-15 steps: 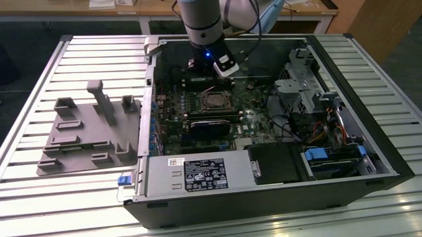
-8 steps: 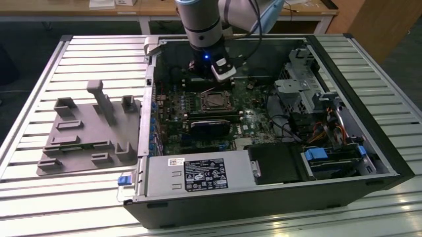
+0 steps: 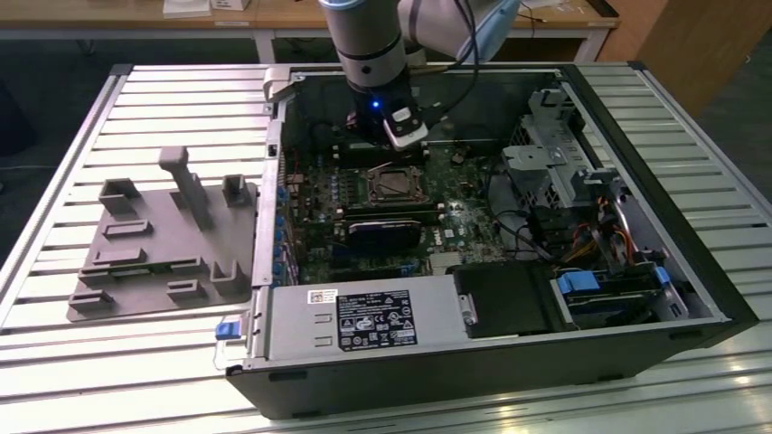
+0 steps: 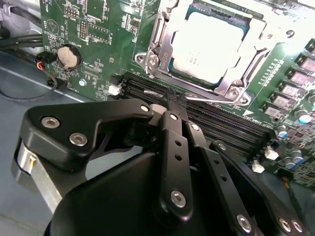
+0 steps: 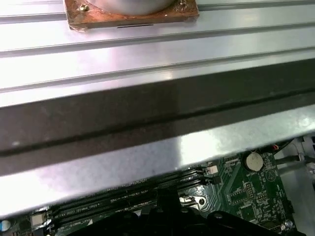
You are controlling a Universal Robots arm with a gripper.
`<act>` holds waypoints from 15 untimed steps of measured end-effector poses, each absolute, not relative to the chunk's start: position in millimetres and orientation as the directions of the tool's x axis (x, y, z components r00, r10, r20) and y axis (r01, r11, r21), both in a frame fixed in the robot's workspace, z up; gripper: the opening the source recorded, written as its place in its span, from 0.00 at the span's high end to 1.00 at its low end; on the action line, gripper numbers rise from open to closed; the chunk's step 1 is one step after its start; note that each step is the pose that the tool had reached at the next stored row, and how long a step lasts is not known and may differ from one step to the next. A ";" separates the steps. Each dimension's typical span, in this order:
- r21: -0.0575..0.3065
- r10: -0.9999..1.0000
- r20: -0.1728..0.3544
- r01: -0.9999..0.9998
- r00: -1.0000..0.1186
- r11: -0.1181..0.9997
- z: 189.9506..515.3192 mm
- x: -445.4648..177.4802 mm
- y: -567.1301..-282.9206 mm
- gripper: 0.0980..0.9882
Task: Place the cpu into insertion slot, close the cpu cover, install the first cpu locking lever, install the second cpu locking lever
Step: 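Install the first cpu locking lever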
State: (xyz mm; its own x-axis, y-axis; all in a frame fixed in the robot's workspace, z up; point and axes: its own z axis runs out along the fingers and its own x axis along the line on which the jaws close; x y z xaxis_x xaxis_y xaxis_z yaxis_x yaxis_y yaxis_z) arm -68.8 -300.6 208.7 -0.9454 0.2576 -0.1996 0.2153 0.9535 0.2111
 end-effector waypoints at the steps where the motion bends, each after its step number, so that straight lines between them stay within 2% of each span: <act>1: 0.211 0.263 -0.200 0.220 -0.944 0.952 208.3 -68.8 -300.0 1.00; 15: 0.212 0.344 -0.200 0.302 -0.918 0.929 202.5 -68.8 -293.6 1.00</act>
State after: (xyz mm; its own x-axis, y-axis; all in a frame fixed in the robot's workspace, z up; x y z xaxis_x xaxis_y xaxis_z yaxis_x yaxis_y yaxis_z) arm -68.8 -293.6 202.5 -0.9175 0.3440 -0.1997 0.3024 0.9294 0.2115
